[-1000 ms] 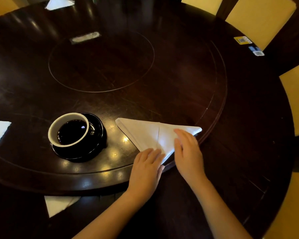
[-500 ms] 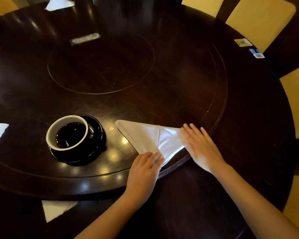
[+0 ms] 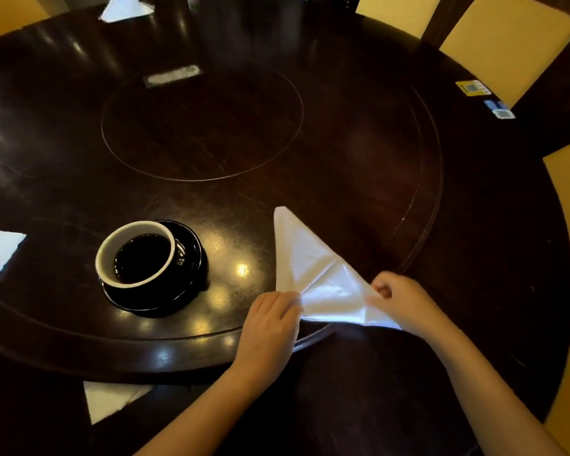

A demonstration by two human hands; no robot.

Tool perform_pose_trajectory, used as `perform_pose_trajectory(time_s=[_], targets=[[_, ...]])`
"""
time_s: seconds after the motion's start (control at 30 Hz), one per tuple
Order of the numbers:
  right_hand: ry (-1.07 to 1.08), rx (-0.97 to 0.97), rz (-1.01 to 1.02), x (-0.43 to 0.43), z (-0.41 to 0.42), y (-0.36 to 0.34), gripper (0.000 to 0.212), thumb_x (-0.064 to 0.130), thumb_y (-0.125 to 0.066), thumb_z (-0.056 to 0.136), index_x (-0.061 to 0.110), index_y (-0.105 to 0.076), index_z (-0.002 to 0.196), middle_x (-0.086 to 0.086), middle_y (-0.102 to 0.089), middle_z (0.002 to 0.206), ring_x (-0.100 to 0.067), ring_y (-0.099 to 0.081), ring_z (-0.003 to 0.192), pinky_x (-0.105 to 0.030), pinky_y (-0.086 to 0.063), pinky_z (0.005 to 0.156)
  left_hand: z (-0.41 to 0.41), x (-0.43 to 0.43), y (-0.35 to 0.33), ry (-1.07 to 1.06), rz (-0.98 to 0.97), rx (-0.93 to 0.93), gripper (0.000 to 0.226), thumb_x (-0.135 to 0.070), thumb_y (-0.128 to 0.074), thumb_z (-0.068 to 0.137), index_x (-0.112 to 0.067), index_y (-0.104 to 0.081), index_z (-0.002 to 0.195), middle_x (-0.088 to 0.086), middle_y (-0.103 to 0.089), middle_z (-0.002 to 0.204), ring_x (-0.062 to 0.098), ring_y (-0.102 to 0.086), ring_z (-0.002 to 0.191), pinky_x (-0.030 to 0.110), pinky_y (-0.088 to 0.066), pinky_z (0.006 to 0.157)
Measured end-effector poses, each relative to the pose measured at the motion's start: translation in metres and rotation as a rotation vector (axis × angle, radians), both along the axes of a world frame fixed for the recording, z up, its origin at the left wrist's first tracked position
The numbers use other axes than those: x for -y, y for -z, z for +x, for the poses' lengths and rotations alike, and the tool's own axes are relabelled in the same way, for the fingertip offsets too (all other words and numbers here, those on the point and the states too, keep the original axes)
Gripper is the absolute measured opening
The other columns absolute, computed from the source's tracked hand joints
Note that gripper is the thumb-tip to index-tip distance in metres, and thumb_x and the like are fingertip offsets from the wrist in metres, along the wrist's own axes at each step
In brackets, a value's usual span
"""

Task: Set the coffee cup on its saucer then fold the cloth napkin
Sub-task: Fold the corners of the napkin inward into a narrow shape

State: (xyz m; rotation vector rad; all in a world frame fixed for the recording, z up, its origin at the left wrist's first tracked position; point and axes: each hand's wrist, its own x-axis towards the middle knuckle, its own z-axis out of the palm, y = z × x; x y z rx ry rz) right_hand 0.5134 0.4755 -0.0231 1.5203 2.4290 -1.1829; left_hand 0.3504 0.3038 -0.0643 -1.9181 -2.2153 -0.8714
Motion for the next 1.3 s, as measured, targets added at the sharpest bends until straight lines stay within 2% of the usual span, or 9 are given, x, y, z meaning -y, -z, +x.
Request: perform_pose_trajectory(time_s=[0.17, 0.27, 0.33, 0.43, 0.53, 0.67, 0.87, 1.17, 1.3], targets=[[-0.188, 0.09, -0.289, 0.034, 0.017, -0.007, 0.025, 0.03, -0.066, 0.081, 0.006, -0.061, 0.074, 0.001, -0.062, 0.065, -0.011, -0.059, 0.058, -0.026, -0.044, 0.057, -0.018, 0.015, 0.002, 0.016, 0.005, 0.022, 0.011, -0.005, -0.07, 0.074, -0.012, -0.066, 0.081, -0.001, -0.067, 0.089, 0.015, -0.052, 0.087, 0.025, -0.04, 0.083], [-0.034, 0.02, -0.031, 0.008, 0.004, -0.013, 0.03, 0.034, -0.059, 0.087, 0.009, -0.062, 0.071, -0.006, -0.066, 0.066, -0.026, -0.064, 0.067, -0.036, -0.05, 0.068, -0.024, 0.019, 0.001, 0.012, -0.01, 0.019, 0.005, -0.008, -0.065, 0.077, -0.013, -0.066, 0.079, -0.001, -0.068, 0.089, 0.014, -0.053, 0.09, 0.024, -0.04, 0.084], [0.012, -0.052, 0.212, -0.02, -0.017, -0.018, 0.018, 0.027, -0.054, 0.091, 0.013, -0.064, 0.086, -0.008, -0.067, 0.082, -0.029, -0.063, 0.081, -0.037, -0.048, 0.074, -0.025, 0.019, 0.0, 0.012, -0.016, 0.024, 0.005, -0.011, -0.062, 0.079, -0.013, -0.067, 0.079, -0.002, -0.068, 0.089, 0.014, -0.054, 0.09, 0.023, -0.039, 0.084], [-0.288, -0.163, 0.407, -0.053, -0.057, -0.021, 0.026, 0.012, -0.051, 0.092, 0.02, -0.059, 0.116, -0.001, -0.059, 0.113, -0.018, -0.053, 0.103, -0.031, -0.043, 0.085, -0.024, 0.02, 0.002, 0.013, -0.026, 0.039, 0.005, -0.009, -0.066, 0.078, -0.014, -0.066, 0.078, -0.002, -0.067, 0.089, 0.013, -0.054, 0.09, 0.022, -0.039, 0.085], [-0.587, -0.149, 0.354, -0.07, -0.089, -0.015, 0.039, 0.006, -0.05, 0.091, 0.026, -0.054, 0.125, 0.005, -0.049, 0.123, -0.011, -0.039, 0.114, -0.028, -0.036, 0.097, -0.024, 0.021, 0.003, 0.013, -0.03, 0.048, 0.005, -0.009, -0.067, 0.079, -0.014, -0.065, 0.078, -0.002, -0.066, 0.089, 0.013, -0.055, 0.09, 0.022, -0.04, 0.083], [-0.736, -0.015, 0.294, -0.09, -0.109, -0.012, 0.026, 0.013, -0.052, 0.09, 0.032, -0.063, 0.105, 0.007, -0.048, 0.114, -0.014, -0.037, 0.107, -0.036, -0.036, 0.098, -0.026, 0.022, 0.003, 0.024, -0.03, 0.043, 0.007, -0.008, -0.069, 0.077, -0.013, -0.064, 0.078, -0.001, -0.065, 0.089, 0.015, -0.056, 0.087, 0.021, -0.04, 0.08], [-0.743, 0.07, 0.218, -0.102, -0.117, -0.021, 0.006, 0.027, -0.059, 0.085, 0.03, -0.063, 0.088, 0.0, -0.05, 0.101, -0.019, -0.039, 0.103, -0.04, -0.041, 0.095, -0.029, 0.023, 0.003, 0.017, -0.061, -0.011, 0.011, -0.01, -0.07, 0.075, -0.016, -0.062, 0.078, 0.0, -0.065, 0.1, 0.015, -0.051, 0.087, 0.023, -0.034, 0.083], [-0.84, 0.2, 0.193, -0.108, -0.125, -0.026, 0.01, 0.03, -0.057, 0.088, 0.021, -0.056, 0.082, 0.008, -0.043, 0.09, -0.015, -0.039, 0.098, -0.036, -0.041, 0.089, -0.032, 0.024, 0.005, 0.003, -0.061, -0.043, 0.004, -0.018, -0.066, 0.077, -0.02, -0.063, 0.08, -0.004, -0.069, 0.098, 0.014, -0.052, 0.095, 0.029, -0.033, 0.096], [-0.721, 0.046, -0.005, -0.111, -0.122, -0.032, 0.014, 0.022, -0.063, 0.083, 0.014, -0.058, 0.072, 0.006, -0.048, 0.101, -0.012, -0.044, 0.095, -0.028, -0.039, 0.084, -0.032, 0.026, 0.006, -0.019, -0.065, -0.009, 0.002, -0.019, -0.064, 0.078, -0.021, -0.063, 0.079, -0.005, -0.068, 0.097, 0.014, -0.052, 0.096, 0.029, -0.033, 0.096]])
